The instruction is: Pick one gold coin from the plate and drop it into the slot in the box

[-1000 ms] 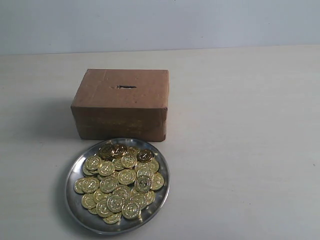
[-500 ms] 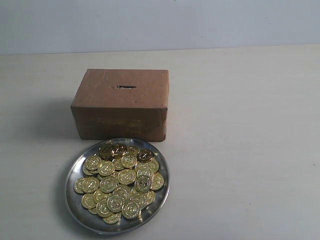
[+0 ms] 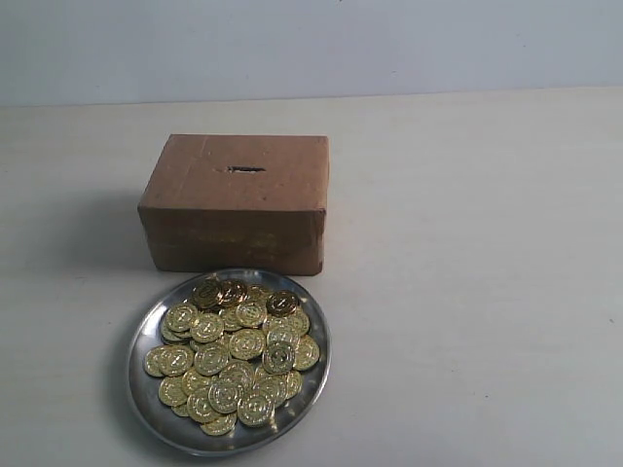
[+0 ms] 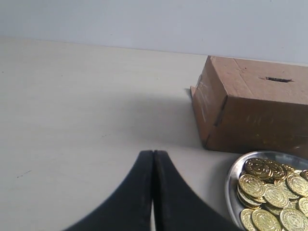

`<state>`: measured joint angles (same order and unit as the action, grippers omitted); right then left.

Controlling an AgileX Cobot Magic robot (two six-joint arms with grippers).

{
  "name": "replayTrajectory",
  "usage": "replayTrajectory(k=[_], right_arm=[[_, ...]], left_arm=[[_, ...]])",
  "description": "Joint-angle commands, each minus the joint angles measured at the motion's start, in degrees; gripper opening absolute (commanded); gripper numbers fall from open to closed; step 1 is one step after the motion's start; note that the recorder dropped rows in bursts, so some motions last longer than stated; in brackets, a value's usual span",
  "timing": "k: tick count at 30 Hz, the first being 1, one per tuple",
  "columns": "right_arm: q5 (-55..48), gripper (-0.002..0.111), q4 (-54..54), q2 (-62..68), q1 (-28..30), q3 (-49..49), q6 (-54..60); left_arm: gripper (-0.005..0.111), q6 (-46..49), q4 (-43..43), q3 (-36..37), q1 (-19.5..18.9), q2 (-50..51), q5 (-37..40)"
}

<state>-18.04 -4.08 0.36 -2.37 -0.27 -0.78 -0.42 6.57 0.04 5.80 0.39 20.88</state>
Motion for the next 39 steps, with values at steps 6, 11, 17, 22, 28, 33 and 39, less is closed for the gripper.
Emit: replayTrajectory(k=[6,11,17,22,28,33,39], right_arm=[[0.8,0.0,-0.1,-0.4,0.0,0.3,0.1],[0.8,0.0,-0.1,-0.4,0.0,0.3,0.1],[0.8,0.0,-0.1,-0.4,0.0,0.3,0.1],[0.8,0.0,-0.1,-0.4,0.0,0.3,0.1],[0.8,0.0,-0.1,-0.4,0.0,0.3,0.1],[0.8,0.0,-0.1,-0.4,0.0,0.3,0.1],[0.8,0.0,-0.1,-0.4,0.0,0.3,0.1]], left_arm=[[0.0,0.1,-0.4,0.0,-0.1,-0.4,-0.4],[0.0,0.1,-0.4,0.0,-0.1,-0.4,-0.4],[0.0,0.1,-0.4,0.0,-0.1,-0.4,-0.4],[0.0,0.1,-0.4,0.0,-0.1,-0.4,-0.4],[0.0,0.1,-0.4,0.0,-0.1,-0.4,-0.4],[0.0,0.1,-0.4,0.0,-0.1,-0.4,-0.4],[0.0,0.1,-0.4,0.0,-0.1,-0.4,-0.4]])
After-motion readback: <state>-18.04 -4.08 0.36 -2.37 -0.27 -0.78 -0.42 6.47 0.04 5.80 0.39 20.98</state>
